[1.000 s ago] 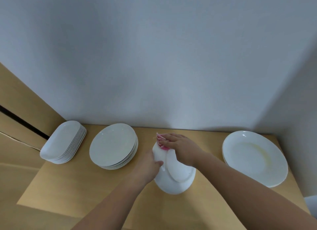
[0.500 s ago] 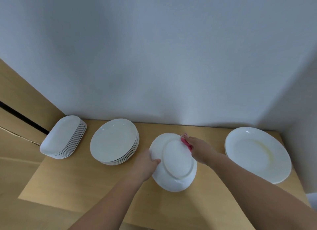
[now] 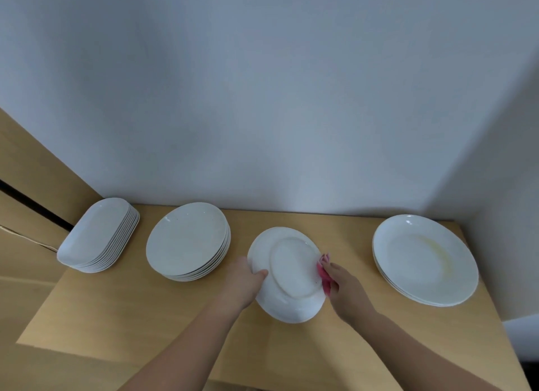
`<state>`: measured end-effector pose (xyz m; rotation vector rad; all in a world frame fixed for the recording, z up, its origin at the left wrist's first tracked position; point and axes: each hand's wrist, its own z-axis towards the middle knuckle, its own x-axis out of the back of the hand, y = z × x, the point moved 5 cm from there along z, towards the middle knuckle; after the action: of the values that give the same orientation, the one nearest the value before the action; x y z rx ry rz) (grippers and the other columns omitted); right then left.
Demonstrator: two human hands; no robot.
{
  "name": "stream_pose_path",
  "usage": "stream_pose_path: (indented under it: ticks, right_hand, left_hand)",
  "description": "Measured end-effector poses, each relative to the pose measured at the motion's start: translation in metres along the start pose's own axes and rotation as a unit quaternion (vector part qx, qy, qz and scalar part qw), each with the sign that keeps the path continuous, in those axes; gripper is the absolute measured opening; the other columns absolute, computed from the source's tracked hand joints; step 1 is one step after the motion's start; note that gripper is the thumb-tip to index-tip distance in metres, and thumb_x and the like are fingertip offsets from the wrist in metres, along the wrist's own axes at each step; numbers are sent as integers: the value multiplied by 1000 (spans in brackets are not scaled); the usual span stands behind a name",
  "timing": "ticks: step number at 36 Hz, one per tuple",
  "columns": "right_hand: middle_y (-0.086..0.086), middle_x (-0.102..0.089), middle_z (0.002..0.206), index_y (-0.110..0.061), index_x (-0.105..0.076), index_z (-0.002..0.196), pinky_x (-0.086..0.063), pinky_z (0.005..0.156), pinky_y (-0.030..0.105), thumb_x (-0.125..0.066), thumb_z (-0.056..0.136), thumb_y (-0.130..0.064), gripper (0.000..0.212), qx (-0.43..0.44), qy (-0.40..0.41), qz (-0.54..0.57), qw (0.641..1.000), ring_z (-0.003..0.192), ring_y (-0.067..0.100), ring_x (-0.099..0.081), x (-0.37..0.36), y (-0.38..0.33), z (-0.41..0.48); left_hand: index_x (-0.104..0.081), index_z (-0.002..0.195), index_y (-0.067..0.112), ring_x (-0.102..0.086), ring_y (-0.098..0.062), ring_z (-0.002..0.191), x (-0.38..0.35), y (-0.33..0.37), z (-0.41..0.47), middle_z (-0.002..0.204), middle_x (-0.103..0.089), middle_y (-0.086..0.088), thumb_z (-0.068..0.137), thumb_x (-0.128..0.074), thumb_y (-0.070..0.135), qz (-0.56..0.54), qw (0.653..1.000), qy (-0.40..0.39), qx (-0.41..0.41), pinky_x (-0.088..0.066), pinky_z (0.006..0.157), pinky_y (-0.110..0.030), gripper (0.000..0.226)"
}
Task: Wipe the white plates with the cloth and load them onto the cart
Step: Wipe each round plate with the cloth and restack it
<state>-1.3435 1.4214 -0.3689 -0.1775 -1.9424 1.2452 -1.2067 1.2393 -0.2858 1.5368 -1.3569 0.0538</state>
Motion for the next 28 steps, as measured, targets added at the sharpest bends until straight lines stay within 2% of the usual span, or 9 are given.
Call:
stream_pose_path:
  ticks: [4, 7, 9, 12, 15, 17, 20, 25, 28]
  right_hand:
    - [-15, -60, 115, -20, -58, 132, -38, 97, 9, -44, 102, -22, 33, 33, 18, -12, 999, 112, -4, -51, 12, -10, -2]
    - [-25, -56, 120, -27, -65, 120, -34, 96, 2, -45, 101, -23, 28, 55, 6, -9, 998, 113, -16, -47, 29, -24, 10]
    - [-24, -50, 131, -23, -60, 129, -26, 99, -2, -45, 101, -15, 33, 59, 0, -29, 998, 125, -10, -39, 38, -36, 23]
    - [-12, -45, 143, -20, -50, 140, -25, 102, 4, -46, 99, -1, 45, 76, -8, -69, 995, 130, 3, -40, 38, -56, 40]
    - [-13, -37, 149, -22, -48, 140, -13, 101, -3, -43, 95, 5, 53, 108, -24, -92, 990, 135, -2, -29, 21, -74, 45]
    - [-10, -28, 155, -21, -48, 141, -11, 110, 6, -41, 92, 8, 57, 123, -41, -115, 985, 142, 0, -19, 4, -79, 44]
    - [-5, -26, 157, -18, -49, 140, -11, 117, 18, -44, 94, 4, 51, 138, -45, -119, 982, 146, 8, -16, -9, -79, 36]
    - [-10, -26, 154, -20, -53, 137, 0, 103, -2, -51, 90, 5, 53, 206, -81, -151, 964, 139, -3, -11, -12, -76, 16]
    - [-12, -27, 154, -22, -56, 134, -4, 103, -1, -50, 87, 7, 57, 222, -93, -155, 958, 138, -5, -13, -11, -69, 5]
  left_hand:
    - [-49, 126, 1, -57, -30, 109, -3, 3, -1, 121, -57, -13, 91, -63, 20, -20, 1000, 4, 3, -54, 89, -48, 41]
    - [-52, 123, 2, -59, -30, 106, -5, 7, -1, 119, -58, -13, 91, -63, 20, -14, 1000, 5, -8, -54, 88, -47, 39]
    - [-51, 124, 2, -59, -30, 106, -5, 8, -2, 119, -58, -13, 90, -63, 20, -14, 1000, 3, -10, -54, 88, -48, 40]
    - [-50, 124, 2, -58, -30, 106, -7, 9, -3, 117, -58, -11, 90, -63, 20, -20, 1000, -1, -6, -54, 88, -48, 41]
    - [-52, 120, 2, -60, -30, 101, -10, 12, -5, 112, -61, -12, 89, -63, 18, -23, 1000, 3, -15, -55, 85, -44, 36]
    - [-56, 116, 2, -62, -29, 95, -10, 14, -5, 106, -63, -12, 88, -64, 18, -12, 1000, 8, -23, -56, 80, -41, 32]
    - [-58, 115, 2, -63, -31, 93, -10, 14, -5, 103, -64, -13, 88, -64, 19, -8, 1000, 10, -18, -57, 78, -42, 32]
    - [-59, 116, 4, -63, -28, 93, -11, 11, -4, 99, -66, -9, 88, -64, 16, -33, 999, 7, -19, -57, 82, -46, 31]
    - [-61, 111, 5, -63, -27, 88, -11, 12, -4, 89, -64, -3, 88, -63, 16, -33, 999, 9, -19, -56, 79, -39, 26]
